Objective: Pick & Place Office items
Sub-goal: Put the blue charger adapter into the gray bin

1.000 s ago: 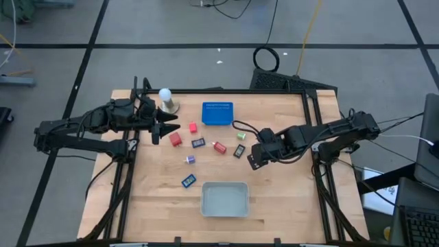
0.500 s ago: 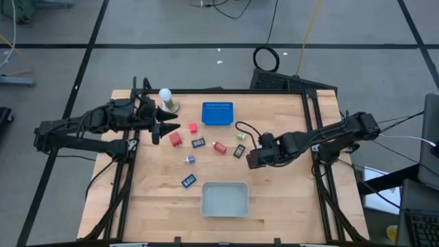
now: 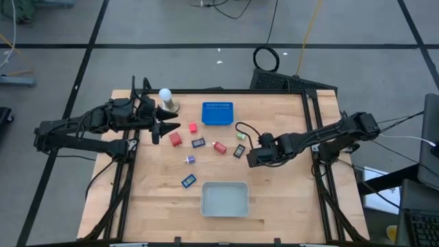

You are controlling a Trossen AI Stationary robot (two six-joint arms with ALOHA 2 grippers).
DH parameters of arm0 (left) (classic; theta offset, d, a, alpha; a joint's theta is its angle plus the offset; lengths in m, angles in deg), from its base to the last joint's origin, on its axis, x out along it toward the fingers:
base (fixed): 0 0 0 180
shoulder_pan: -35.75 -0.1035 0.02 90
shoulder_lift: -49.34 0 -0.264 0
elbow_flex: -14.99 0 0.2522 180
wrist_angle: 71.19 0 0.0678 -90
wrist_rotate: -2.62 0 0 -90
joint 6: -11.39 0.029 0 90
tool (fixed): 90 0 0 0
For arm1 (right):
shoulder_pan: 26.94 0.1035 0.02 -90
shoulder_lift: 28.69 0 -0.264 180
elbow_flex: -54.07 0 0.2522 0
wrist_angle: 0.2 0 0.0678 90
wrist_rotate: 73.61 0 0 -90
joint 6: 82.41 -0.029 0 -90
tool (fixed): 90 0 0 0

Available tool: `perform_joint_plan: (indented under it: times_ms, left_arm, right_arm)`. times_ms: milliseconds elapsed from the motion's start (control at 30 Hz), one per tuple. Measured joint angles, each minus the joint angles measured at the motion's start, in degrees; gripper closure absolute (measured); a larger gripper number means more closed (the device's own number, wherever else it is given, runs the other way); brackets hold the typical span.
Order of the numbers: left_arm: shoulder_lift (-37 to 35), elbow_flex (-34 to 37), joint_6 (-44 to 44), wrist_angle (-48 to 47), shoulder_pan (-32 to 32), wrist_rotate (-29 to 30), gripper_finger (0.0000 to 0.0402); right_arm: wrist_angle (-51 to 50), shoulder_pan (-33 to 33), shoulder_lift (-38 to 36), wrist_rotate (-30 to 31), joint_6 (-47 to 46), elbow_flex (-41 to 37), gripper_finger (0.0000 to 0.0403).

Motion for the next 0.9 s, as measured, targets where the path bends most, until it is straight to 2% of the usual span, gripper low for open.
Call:
perform_joint_plan:
  times_ms: [267,500,567,733,900]
  left_arm:
    - [0.0,0.0,-0.1,0.0,0.0,-0.3,0.0147]
    - [0.0,0.0,-1.1,0.0,0.0,-0.4,0.0147]
    - [0.0,0.0,-2.2,0.0,0.0,-0.4,0.0147]
    - [0.0,0.0,-3.7,0.0,0.0,-0.5,0.0147]
    - [0.0,0.0,-4.8,0.3,0.0,-0.4,0.0147]
  right_arm:
    - [16.4,-1.2,0.0,-1.6,1.5,-5.5,0.0179]
    - [31.2,-2.3,0.0,-3.3,13.7,-9.1,0.0190]
    - [33.1,-2.9,0.0,-4.0,15.6,-9.5,0.0193]
    - [34.7,-5.2,-0.9,-10.5,16.1,-9.6,0.0202]
    - [29.9,-6.0,-3.3,-5.7,9.0,-9.6,0.0208]
